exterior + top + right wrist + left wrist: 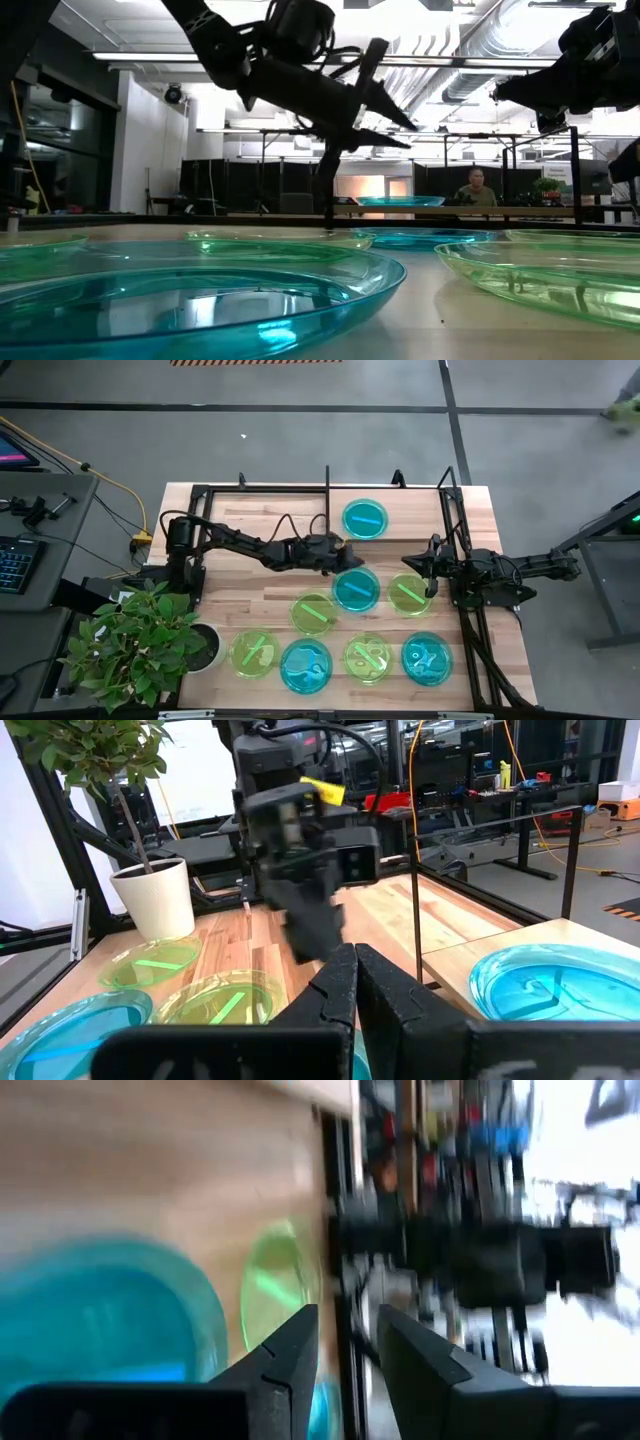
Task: Place and stack plates onto a shelf
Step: Adjust the shelf
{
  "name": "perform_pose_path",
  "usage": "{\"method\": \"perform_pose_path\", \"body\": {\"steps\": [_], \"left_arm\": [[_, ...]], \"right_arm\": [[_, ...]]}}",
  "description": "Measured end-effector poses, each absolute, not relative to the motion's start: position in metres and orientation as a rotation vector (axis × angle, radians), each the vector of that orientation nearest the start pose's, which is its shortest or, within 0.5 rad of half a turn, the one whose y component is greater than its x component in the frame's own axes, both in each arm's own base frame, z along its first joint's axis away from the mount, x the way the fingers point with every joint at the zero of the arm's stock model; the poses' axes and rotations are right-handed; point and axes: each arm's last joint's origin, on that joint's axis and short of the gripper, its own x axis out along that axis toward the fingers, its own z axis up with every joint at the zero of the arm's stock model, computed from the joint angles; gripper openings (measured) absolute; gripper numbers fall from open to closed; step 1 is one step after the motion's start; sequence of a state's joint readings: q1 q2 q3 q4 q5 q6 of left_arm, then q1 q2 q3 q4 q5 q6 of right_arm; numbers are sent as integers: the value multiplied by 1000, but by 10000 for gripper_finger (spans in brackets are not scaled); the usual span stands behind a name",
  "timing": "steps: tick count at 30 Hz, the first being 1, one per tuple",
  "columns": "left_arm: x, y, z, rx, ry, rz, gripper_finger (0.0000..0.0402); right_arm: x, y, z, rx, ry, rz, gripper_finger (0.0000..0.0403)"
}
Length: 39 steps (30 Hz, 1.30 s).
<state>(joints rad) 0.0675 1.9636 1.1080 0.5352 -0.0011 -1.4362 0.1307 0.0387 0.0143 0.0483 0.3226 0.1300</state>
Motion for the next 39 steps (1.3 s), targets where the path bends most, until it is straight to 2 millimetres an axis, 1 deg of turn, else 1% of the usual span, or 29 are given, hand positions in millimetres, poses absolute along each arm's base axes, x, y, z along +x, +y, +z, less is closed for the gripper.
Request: {"method": "perform_pose_path", "body": {"steps": [3,5,8,11,13,17,22,24,27,30,32,33,34,36,38,39], "left_arm": [[419,23,175,-1379,274,153,94],[418,23,185,-1299,283,51,89],[411,24,211,-1157,257,-68,68],[398,29,239,-1033,247,-92,26],[384,33,259,-949,248,-77,7],[352,35,303,-706,207,-64,3],[308,29,353,-408,100,-69,1],[292,27,369,-347,54,-75,1],[270,25,387,-303,4,-62,0],[253,24,397,-268,-41,-47,0],[244,23,397,-264,-81,-45,0],[240,23,394,-268,-87,-45,0],[237,22,390,-273,-93,-41,0],[233,22,380,-291,-116,-21,0],[229,23,370,-324,-132,-2,0],[228,23,366,-344,-137,11,0]], "right_arm": [[98,4,170,135,-36,-190,0],[98,4,170,135,-36,-190,0],[98,4,170,135,-36,-190,0],[98,4,170,135,-36,-190,0],[98,4,170,135,-36,-190,0],[98,4,170,135,-36,-190,0],[98,4,170,138,-36,-190,0],[98,4,170,190,-44,-189,0],[98,4,176,372,-117,-175,0],[95,3,190,688,-294,-129,0],[92,1,199,893,-424,-122,0],[90,-1,203,956,-487,-127,0],[89,-1,208,985,-545,-115,0],[85,-2,222,958,-627,-86,0],[83,-2,247,890,-656,-92,0],[83,-3,260,855,-648,-132,0]]}}
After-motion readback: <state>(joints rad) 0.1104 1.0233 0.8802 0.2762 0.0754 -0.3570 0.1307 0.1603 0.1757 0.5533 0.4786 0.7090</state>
